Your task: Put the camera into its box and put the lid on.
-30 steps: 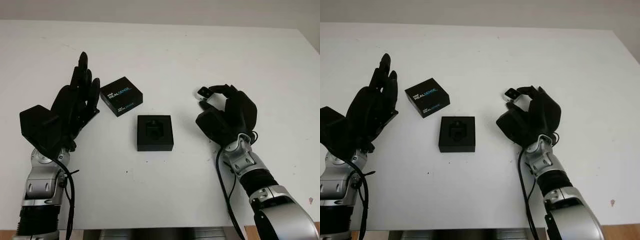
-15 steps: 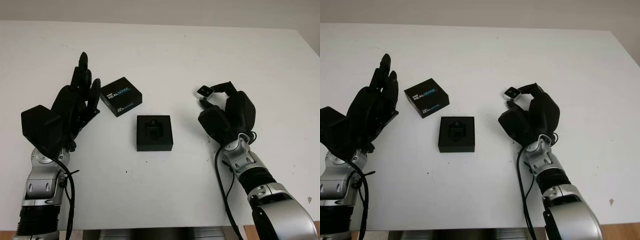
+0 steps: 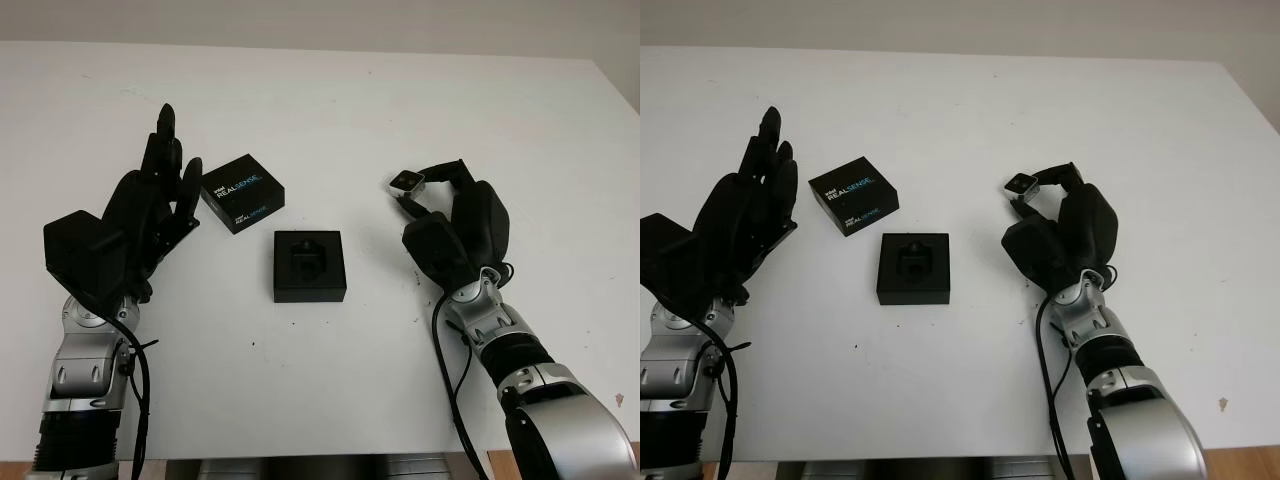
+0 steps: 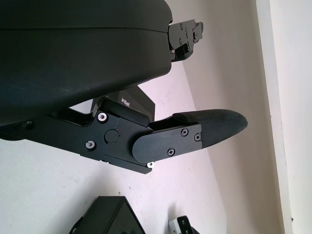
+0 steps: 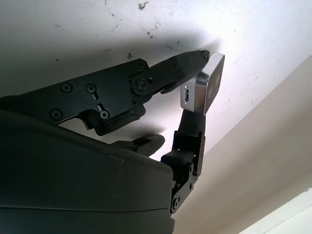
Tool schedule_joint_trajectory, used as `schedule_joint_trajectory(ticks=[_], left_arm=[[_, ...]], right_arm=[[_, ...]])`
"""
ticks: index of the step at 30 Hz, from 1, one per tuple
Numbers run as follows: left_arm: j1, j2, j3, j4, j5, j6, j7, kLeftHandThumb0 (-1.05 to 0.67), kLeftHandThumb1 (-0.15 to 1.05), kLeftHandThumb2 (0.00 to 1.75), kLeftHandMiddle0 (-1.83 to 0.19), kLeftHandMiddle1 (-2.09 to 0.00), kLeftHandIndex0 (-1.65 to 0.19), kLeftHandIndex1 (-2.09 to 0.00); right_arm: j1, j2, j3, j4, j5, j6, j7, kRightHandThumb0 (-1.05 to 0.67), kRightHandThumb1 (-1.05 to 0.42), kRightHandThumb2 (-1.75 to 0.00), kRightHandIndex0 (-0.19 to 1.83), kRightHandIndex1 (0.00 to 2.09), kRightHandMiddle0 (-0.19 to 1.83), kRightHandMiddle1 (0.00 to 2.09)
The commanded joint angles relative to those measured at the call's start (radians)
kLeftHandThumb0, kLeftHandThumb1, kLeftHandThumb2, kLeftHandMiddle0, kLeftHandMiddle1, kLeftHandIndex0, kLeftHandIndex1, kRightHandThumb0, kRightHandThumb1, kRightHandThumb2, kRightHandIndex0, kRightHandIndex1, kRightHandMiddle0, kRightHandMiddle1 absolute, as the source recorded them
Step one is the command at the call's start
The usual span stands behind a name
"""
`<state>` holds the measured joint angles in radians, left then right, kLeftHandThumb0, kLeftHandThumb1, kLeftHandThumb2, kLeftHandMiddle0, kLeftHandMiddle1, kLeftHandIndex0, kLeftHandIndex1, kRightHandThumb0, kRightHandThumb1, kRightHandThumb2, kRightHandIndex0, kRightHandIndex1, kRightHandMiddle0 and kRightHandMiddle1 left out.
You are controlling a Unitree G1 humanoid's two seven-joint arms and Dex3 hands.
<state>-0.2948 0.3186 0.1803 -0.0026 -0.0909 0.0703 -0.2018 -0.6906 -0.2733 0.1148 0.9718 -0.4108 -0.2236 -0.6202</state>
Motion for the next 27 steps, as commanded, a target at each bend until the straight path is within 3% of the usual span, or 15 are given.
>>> schedule_joint_trajectory(ticks=[1, 13, 27], left_arm=[[-0.013, 0.0, -0.004, 0.0, -0.001, -0.007, -0.001, -0.75, 1.05, 0.63, 0.19, 0.0, 0.19, 0.0], [-0.008, 0.01, -0.004, -0.006, 0.0, 0.0, -0.015, -0.75, 1.05, 0.65, 0.19, 0.0, 0.19, 0.0], [-0.004, 0.009, 0.005, -0.003, -0.006, -0.006, -0.02, -0.74, 1.05, 0.63, 0.19, 0.0, 0.19, 0.0]], right_arm=[[0.072, 0.028, 0.004, 0.046, 0.01, -0.029, -0.013, -0.44, -1.05, -0.09, 0.56, 0.07, 0.46, 1.59], [0.127, 0.058, -0.077, -0.072, 0.143, -0.148, 0.086, -0.41, -1.05, -0.08, 0.5, 0.04, 0.44, 1.72], [0.245, 0.095, -0.099, -0.399, 0.235, -0.192, 0.299, -0.5, -1.05, -0.1, 0.44, 0.01, 0.45, 1.79]])
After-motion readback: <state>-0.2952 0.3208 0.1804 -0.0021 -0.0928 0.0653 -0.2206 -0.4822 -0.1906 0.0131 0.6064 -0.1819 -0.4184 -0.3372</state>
